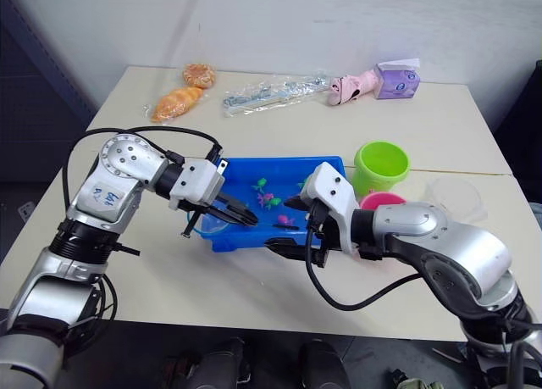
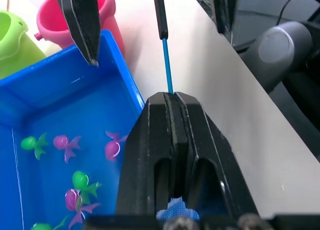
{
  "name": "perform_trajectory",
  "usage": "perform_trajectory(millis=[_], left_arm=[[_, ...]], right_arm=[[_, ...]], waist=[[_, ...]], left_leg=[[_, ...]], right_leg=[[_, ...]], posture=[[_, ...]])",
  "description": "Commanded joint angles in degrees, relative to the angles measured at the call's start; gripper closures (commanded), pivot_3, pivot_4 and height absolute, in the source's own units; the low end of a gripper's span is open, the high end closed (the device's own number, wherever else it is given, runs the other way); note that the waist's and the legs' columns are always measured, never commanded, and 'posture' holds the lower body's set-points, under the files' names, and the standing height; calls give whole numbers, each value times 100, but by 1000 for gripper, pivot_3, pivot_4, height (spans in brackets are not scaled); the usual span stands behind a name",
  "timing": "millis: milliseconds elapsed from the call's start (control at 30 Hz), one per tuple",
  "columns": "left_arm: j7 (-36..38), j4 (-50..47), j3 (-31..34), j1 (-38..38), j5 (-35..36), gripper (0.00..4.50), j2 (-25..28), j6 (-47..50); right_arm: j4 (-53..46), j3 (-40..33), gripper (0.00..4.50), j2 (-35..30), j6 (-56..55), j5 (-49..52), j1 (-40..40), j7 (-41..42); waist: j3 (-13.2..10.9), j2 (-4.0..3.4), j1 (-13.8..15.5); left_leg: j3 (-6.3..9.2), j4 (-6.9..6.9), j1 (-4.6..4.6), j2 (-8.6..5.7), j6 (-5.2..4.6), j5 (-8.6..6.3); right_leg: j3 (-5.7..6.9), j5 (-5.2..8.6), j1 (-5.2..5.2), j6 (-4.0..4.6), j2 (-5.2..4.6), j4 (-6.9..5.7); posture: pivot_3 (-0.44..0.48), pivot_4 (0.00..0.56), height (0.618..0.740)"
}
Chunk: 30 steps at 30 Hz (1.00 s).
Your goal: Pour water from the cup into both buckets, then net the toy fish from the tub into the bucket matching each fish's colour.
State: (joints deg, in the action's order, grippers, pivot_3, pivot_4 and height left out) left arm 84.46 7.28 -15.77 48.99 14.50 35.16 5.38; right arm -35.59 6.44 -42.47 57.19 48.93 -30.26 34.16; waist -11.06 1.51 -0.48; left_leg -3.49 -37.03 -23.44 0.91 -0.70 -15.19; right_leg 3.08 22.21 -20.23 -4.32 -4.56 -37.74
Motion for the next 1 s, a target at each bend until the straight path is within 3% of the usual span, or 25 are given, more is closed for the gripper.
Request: perform_trajectory(millis=[33, 433, 533, 800, 1000], left_arm=[[-24, -176, 108, -40, 17, 4483, 38, -36], [-164, -436, 66, -143, 29, 4483, -35, 202], [-197, -462, 61, -113, 23, 4500, -48, 273], [-309, -520, 84, -116, 33, 4500, -74, 386], [-341, -556, 155, -193, 185, 4500, -153, 445]], right_arm=[[-151, -194, 0, 38, 61, 198, 32, 56], [-64, -126, 0, 319, 134, 189, -16, -15], [-44, -128, 832, 348, 126, 182, -18, 5], [47, -154, 4415, 323, 36, 44, -27, 109], [54, -167, 4415, 342, -84, -84, 5, 191]], waist=[[0, 0, 0], [0, 0, 7], [0, 0, 7], [0, 0, 8], [0, 0, 7]], left_leg=[[0, 0, 0, 0, 0, 0], [0, -3, 1, 0, 0, 0], [0, -3, 1, 0, -1, 0], [0, -3, 1, 0, -1, 0], [0, -4, 1, 0, -1, 0]], right_leg=[[0, 0, 0, 0, 0, 0], [0, 0, 0, 0, 0, -1], [0, 0, 0, 0, 0, -1], [0, 0, 0, 0, 0, -2], [-1, 0, 0, 0, 0, -2]], posture=[[0, 150, 740], [0, 150, 740], [0, 150, 740], [0, 150, 740], [0, 150, 740]])
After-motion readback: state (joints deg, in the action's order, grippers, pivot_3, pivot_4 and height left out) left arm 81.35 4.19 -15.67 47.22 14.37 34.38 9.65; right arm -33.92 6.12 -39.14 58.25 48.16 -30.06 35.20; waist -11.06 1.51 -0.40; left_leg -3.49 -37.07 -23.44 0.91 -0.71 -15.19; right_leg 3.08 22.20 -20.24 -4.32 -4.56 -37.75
